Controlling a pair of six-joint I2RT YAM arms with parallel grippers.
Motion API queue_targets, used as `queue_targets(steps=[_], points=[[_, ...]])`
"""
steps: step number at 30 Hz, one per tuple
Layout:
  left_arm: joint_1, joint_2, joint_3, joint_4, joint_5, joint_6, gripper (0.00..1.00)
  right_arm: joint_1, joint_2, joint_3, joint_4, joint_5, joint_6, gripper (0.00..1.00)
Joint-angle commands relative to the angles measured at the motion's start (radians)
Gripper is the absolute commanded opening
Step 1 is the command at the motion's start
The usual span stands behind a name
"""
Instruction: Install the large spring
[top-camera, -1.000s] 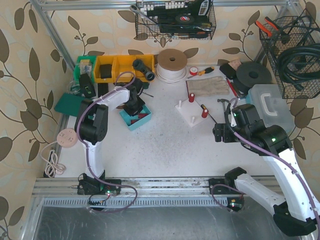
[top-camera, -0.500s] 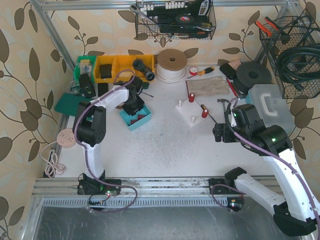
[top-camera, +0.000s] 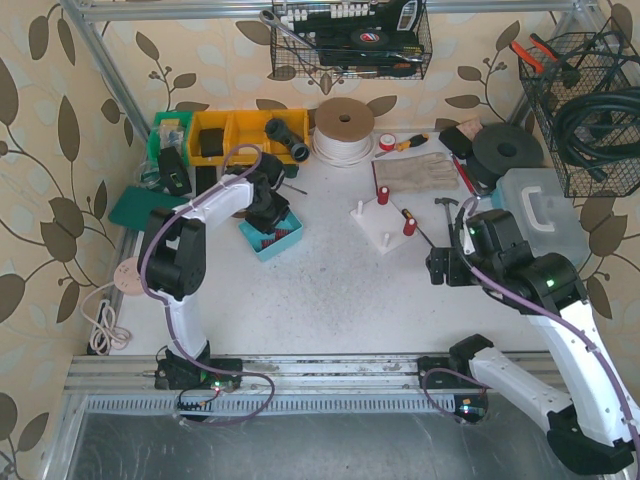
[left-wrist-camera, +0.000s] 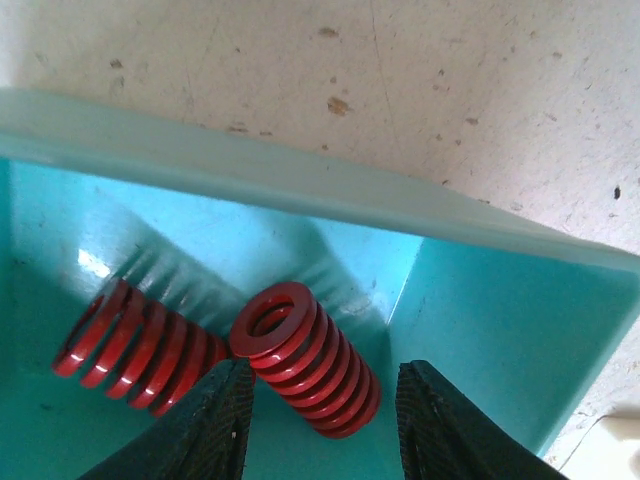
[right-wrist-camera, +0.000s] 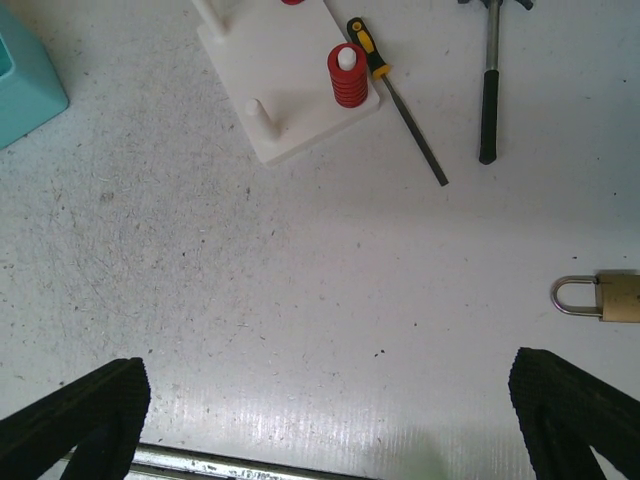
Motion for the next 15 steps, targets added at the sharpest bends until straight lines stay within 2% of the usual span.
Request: queue_targets(steps=[1, 6, 15], points=[[-0.013, -0.02, -0.032, 0.026, 0.043, -0.085, 0.44, 0.002, -0.014, 0.015, -0.016, 0.01, 0.018, 0.97], [-0.017, 0.0, -0.039, 0.042, 0.063, -0.112, 0.45, 0.003, -0.018, 0.015, -0.023, 0.014, 0.022, 0.97], [-0.02, 0.08, 0.022, 0.063, -0.012, -0.069, 0.47, 0.004, -0.013, 0.021, -0.022, 0.021, 0.023, 0.97]])
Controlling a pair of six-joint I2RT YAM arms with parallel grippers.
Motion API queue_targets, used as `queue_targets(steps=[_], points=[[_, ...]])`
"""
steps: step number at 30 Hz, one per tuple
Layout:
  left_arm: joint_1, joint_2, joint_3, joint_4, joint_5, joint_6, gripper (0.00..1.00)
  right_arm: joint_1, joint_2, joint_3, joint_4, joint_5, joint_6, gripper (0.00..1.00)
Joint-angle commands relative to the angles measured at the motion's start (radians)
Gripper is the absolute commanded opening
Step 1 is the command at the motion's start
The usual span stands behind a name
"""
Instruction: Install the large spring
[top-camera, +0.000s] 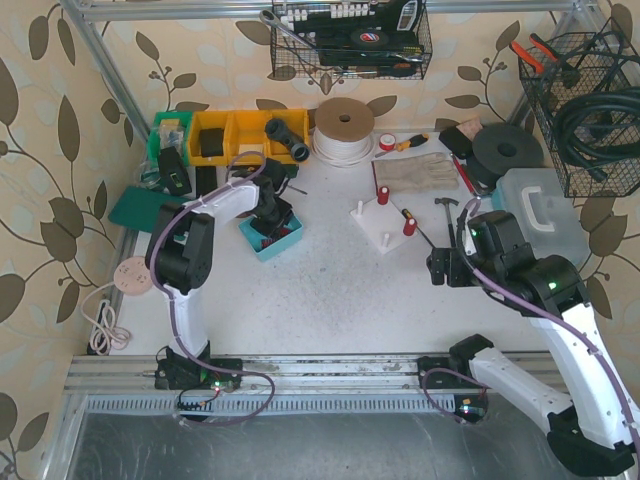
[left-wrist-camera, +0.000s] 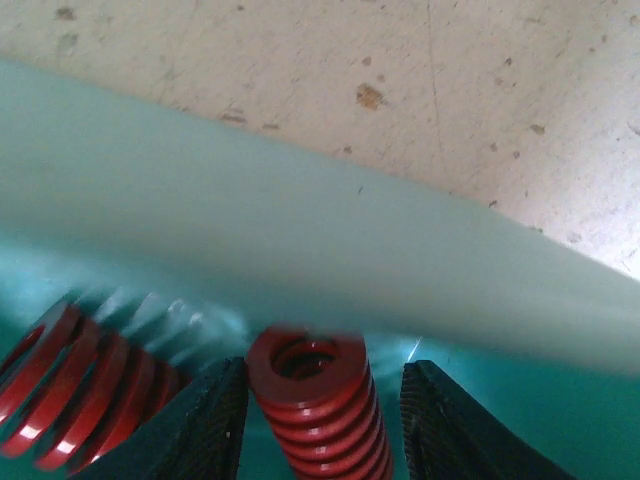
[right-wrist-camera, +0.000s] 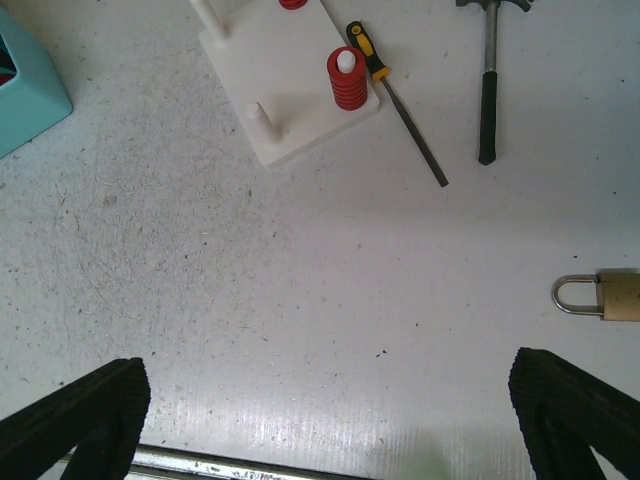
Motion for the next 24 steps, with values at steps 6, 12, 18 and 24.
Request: queue_targets(steps=[6, 12, 18, 24], points=[[-0.009, 0.047, 0.029, 0.084, -0.069, 0.026, 0.46, 0.003, 0.005, 0.023, -0.016, 0.022, 0.011, 0.97], [-0.008, 0.075, 0.068, 0.094, -0.065, 0.056, 0.4, 0.003, 0.019, 0.029, -0.014, 0.024, 0.004, 0.97], [-0.008, 0.064, 0.051, 0.091, -0.065, 0.066, 0.31, 0.004, 0.017, 0.023, -0.014, 0.026, 0.001, 0.97], [-0.009, 0.05, 0.085, -0.009, -0.063, 0.109, 0.46, 0.004, 0.003, 0.016, -0.009, 0.028, 0.001, 0.97]])
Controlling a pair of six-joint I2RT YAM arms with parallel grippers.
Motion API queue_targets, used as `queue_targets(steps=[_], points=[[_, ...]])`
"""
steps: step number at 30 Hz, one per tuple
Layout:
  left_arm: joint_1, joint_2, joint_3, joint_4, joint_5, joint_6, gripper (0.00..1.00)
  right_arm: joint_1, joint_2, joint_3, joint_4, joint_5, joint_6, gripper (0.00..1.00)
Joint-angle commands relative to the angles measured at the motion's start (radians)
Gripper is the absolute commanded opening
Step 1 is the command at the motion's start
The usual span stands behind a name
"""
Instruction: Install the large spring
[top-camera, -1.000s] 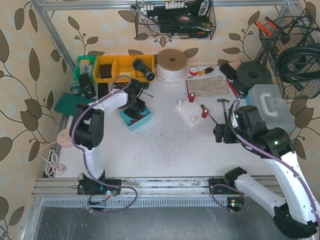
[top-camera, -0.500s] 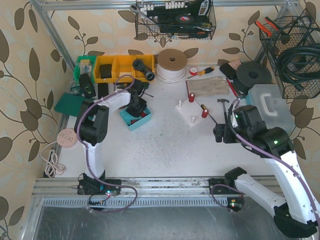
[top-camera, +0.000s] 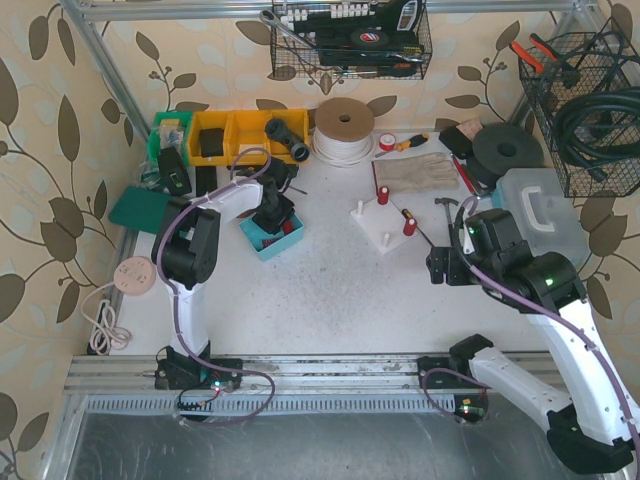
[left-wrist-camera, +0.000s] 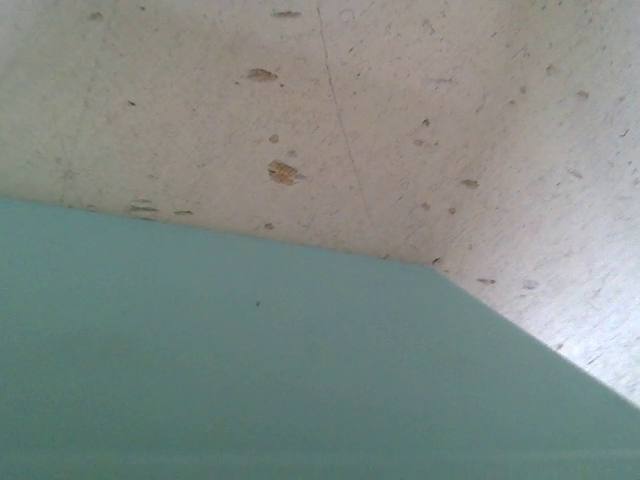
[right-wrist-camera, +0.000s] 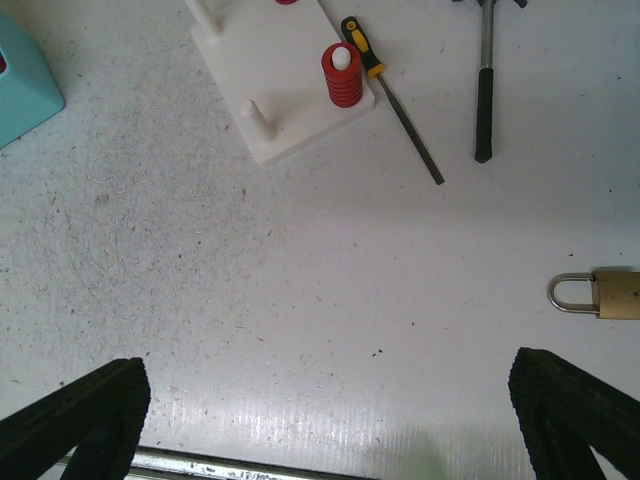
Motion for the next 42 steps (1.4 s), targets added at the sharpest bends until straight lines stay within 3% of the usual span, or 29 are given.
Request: queue_targets(steps=[1, 14, 28, 42], points=[[-0.01, -0.028, 0.051, -0.106, -0.013, 0.054, 0.47, 0.004, -0.018, 0.017, -0.009, 0.021, 0.002, 0.97], [-0.013, -0.114, 0.059, -0.14, -0.042, 0.288, 0.4, 0.003, -0.043, -0.001, -0.012, 0.012, 0.014, 0.97], [-0.028, -0.145, 0.018, -0.11, 0.046, 0.482, 0.34, 0.004, -0.041, -0.011, 0.001, -0.001, 0.017, 0.97], [-0.031, -0.065, 0.054, -0.167, 0.071, 0.571, 0.4, 0.003, -0.036, -0.005, -0.005, 0.002, 0.018, 0.97]])
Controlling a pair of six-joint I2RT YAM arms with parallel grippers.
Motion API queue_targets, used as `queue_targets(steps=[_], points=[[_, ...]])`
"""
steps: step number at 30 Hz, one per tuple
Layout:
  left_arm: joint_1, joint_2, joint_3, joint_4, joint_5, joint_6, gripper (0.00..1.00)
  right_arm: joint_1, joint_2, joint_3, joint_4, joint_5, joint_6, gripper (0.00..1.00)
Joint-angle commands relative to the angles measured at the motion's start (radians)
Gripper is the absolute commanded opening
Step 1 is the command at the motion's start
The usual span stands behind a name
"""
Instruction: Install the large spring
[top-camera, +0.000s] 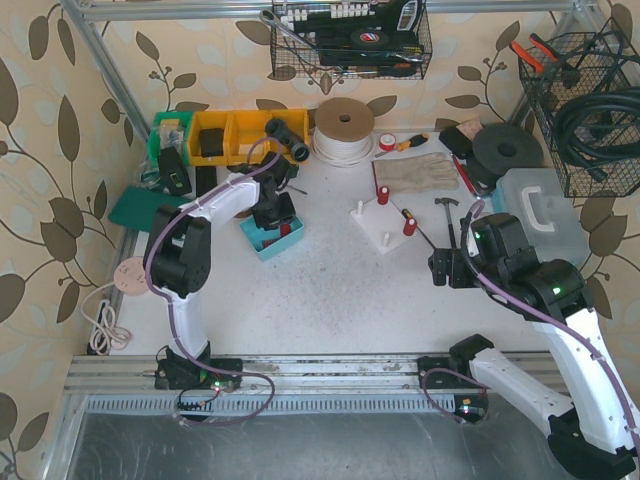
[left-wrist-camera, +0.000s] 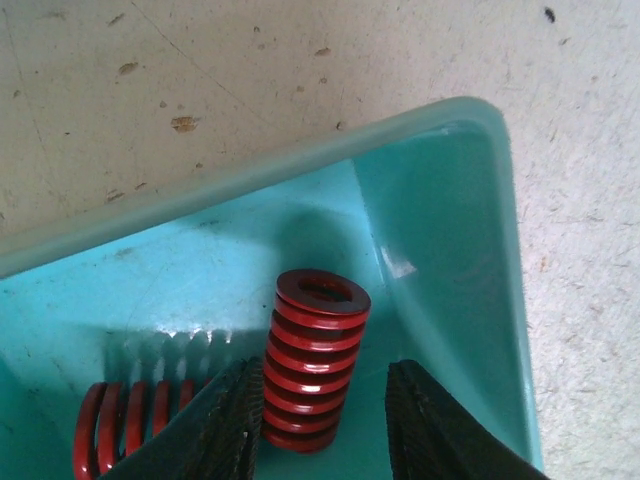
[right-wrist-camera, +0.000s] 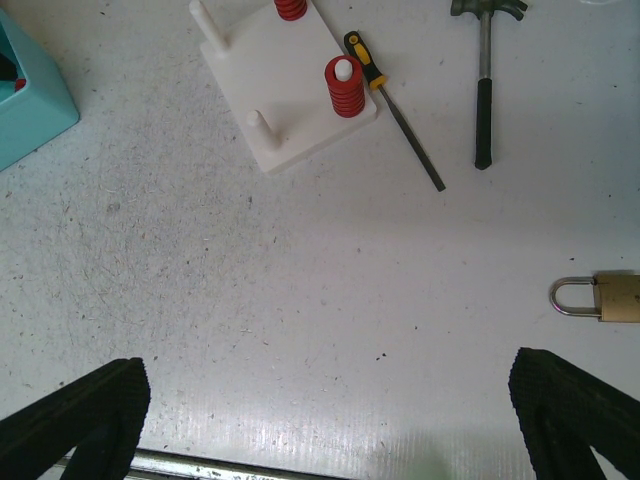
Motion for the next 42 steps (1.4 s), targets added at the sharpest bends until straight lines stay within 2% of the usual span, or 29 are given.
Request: queue_targets(steps=[1, 12, 17, 24, 29, 35, 38, 42], points=[[-0.012, 0.034, 0.029, -0.035, 0.043, 0.047, 0.41, 0.003, 0.003, -0.004, -0.006, 0.003, 0.01, 0.97], [-0.034, 0.124, 0.057, -0.048, -0.003, 0.073, 0.38, 0.003, 0.004, -0.001, -0.018, 0.011, 0.008, 0.97], [-0.034, 0.151, 0.095, -0.048, -0.039, 0.107, 0.33, 0.004, 0.015, 0.01, -0.021, 0.01, 0.005, 0.97], [-0.034, 0.129, 0.112, -0.06, -0.051, 0.15, 0.19, 0.003, 0.018, 0.014, -0.013, 0.015, -0.001, 0.97], [-0.036, 0.078, 0.138, -0.108, -0.057, 0.179, 0.16, 0.003, 0.034, 0.037, -0.014, 0.011, -0.016, 0.99], [-0.061, -0.051, 0.171, -0.17, -0.097, 0.231, 0.14, 0.003, 0.085, 0.168, -0.026, 0.014, 0.02, 1.0], [-0.094, -0.133, 0.17, -0.164, -0.129, 0.267, 0.12, 0.003, 0.122, 0.213, -0.003, -0.033, 0.032, 1.0], [-0.163, -0.249, 0.135, -0.072, -0.195, 0.393, 0.1, 0.003, 0.198, 0.246, 0.012, -0.122, 0.041, 0.97]])
